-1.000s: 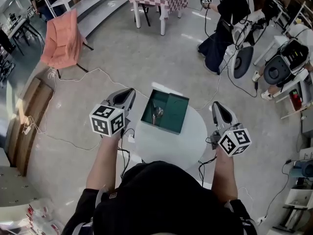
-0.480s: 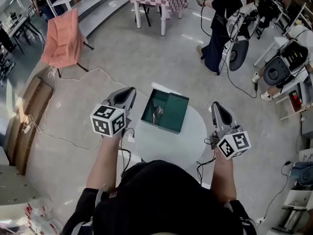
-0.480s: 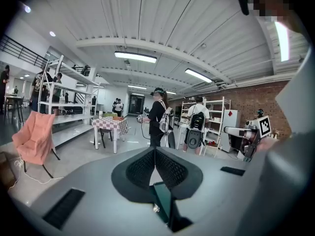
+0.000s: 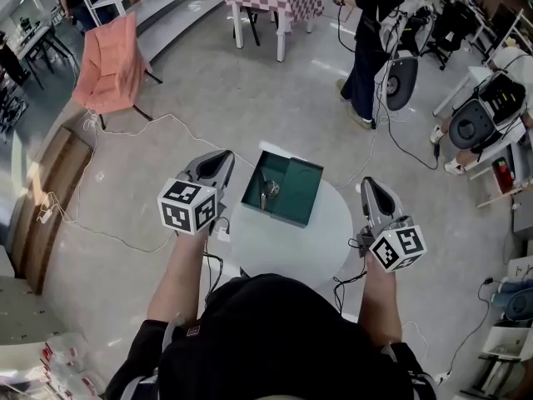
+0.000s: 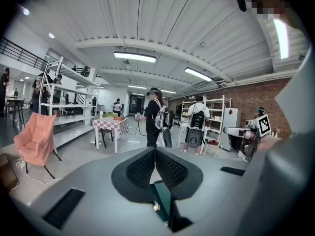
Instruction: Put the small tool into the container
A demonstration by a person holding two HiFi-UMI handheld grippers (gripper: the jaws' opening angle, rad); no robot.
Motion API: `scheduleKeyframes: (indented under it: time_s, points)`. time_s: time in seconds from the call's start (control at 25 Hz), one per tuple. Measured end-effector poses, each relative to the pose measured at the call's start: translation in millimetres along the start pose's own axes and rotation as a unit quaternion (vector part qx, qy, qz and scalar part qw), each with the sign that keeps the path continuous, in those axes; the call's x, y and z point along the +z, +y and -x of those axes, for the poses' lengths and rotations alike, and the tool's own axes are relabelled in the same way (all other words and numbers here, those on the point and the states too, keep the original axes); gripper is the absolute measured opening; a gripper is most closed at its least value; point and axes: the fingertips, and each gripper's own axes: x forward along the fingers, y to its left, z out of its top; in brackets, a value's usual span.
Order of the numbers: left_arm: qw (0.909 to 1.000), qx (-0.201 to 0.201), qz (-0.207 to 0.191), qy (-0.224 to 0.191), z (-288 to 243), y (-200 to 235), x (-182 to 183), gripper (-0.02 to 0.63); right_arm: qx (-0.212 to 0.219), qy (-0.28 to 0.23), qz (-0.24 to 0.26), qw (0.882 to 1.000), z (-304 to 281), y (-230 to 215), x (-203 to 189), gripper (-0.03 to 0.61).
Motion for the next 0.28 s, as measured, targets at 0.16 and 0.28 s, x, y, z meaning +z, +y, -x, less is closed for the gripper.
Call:
scheduleKeyframes:
  time_s: [0.16, 0.28]
  points:
    - [1.0000, 0.001, -0.002, 0.000, 0.4, -2.4, -0.9, 0.012, 0.005, 0.004, -0.001, 1.000, 0.0, 1.0, -3.4, 0.006]
    - [1.0000, 0.002, -0.001, 0.001, 1.1, -3.5, -2.4, 0.012, 0.007, 0.006, -0.003, 1.000, 0.9, 1.9, -5.4, 0.006]
